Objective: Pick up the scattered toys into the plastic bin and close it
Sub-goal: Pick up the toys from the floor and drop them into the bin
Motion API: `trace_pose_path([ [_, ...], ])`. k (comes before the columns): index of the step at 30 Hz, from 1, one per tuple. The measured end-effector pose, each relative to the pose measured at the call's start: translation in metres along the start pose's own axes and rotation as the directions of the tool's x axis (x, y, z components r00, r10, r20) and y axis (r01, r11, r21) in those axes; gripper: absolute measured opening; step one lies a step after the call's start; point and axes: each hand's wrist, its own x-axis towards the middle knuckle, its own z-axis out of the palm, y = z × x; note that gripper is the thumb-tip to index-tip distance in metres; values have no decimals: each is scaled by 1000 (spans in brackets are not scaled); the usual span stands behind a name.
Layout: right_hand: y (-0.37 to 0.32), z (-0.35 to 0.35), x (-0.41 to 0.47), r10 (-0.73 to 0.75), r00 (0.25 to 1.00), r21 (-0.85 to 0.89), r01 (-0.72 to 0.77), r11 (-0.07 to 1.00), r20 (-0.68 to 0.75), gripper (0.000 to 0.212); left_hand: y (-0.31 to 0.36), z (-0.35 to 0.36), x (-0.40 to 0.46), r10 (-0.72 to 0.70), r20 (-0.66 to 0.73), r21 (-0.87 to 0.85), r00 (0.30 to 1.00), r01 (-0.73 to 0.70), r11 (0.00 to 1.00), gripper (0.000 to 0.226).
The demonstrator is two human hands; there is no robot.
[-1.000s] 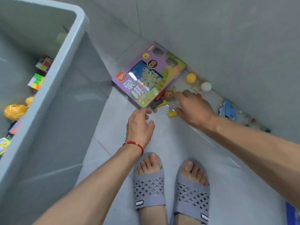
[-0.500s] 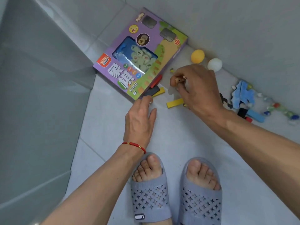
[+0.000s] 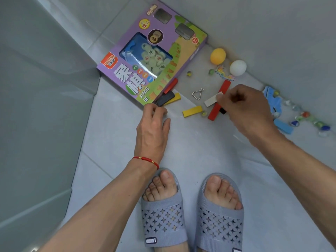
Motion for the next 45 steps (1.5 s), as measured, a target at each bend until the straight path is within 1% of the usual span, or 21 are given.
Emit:
trace_pose_path([
  [2, 1, 6, -3, -194, 972, -232, 220, 947, 130, 13, -1, 0, 1, 17, -5, 6, 1000, -17, 1000, 15],
  [4, 7, 16, -8, -314, 916, -415, 395, 820, 250, 19, -2, -1, 3, 27, -13, -1, 1000, -27, 1000, 15],
  [7, 13, 29, -10, -425, 872, -619, 477, 625, 243, 21, -3, 0, 3, 46, -23, -3, 999, -46, 999, 18],
  [10, 16, 33, -9, -468, 851, -673, 491, 553, 236, 20, -4, 2, 5, 58, -30, -8, 998, -58, 998, 23],
  [11, 17, 33, -10, -470, 852, -650, 493, 578, 229, 20, -4, 3, 6, 60, -32, -10, 998, -60, 998, 23],
  [13, 19, 31, -12, -404, 903, -500, 418, 758, 143, 16, -5, 4, 7, 66, -36, 2, 997, -66, 998, 23],
  [15, 16, 28, -13, -176, 983, -210, 181, 961, 43, 11, -5, 5, 9, 67, -39, 13, 997, -67, 998, 23],
  [17, 12, 24, -15, 40, 999, 73, -42, 996, 35, 7, -4, 6, 11, 64, -43, 21, 997, -63, 998, 21],
  [18, 12, 22, -15, 67, 996, 108, -73, 991, 56, 8, -4, 7, 12, 62, -46, 22, 997, -61, 998, 20],
  [20, 12, 20, -14, -63, 994, -51, 68, 996, 91, 10, -4, 9, 14, 58, -52, 27, 997, -56, 998, 15],
  [22, 9, 22, -14, -313, 938, -234, 341, 910, 151, 12, -4, 10, 15, 40, -57, 42, 998, -38, 998, 11],
  [24, 5, 28, -13, -480, 845, -374, 535, 757, 237, 18, -4, 11, 14, 8, -60, 38, 998, -5, 999, 10],
  [27, 0, 39, -7, -488, 797, -594, 597, 539, 357, 22, 3, 9, 6, -49, -42, -51, 998, 47, 998, 10],
  [29, -4, 45, -6, -460, 795, -666, 593, 453, 395, 18, 15, 4, -4, -202, -24, -228, 979, 191, 955, 10],
  [31, -6, 47, -8, -446, 809, -677, 574, 460, 383, 19, 32, -2, -11, -474, 73, -496, 878, 444, 746, 9],
  [34, -16, 43, -22, -433, 836, -524, 549, 651, 337, 28, 50, -9, -8, -723, 324, -746, 611, 635, 202, 9],
  [36, -26, 40, -36, -461, 796, -375, 596, 710, 392, 27, 52, -12, 1, -659, 579, -758, 479, 615, -218, 15],
  [38, -33, 39, -45, -457, 754, -271, 617, 739, 471, 23, 52, -16, 7, -477, 768, -638, 428, 581, -506, 28],
  [40, -34, 38, -43, -421, 791, -184, 540, 821, 444, 19, 51, -17, 10, -359, 835, -549, 417, 582, -600, 32],
  [43, -31, 35, -15, -196, 950, -15, 205, 979, 244, 16, 46, -15, 11, -377, 838, -546, 395, 604, -580, 32],
  [45, -29, 26, 9, -84, 984, -3, 85, 996, 155, 18, 42, -15, 11, -395, 831, -556, 392, 621, -552, 36],
])
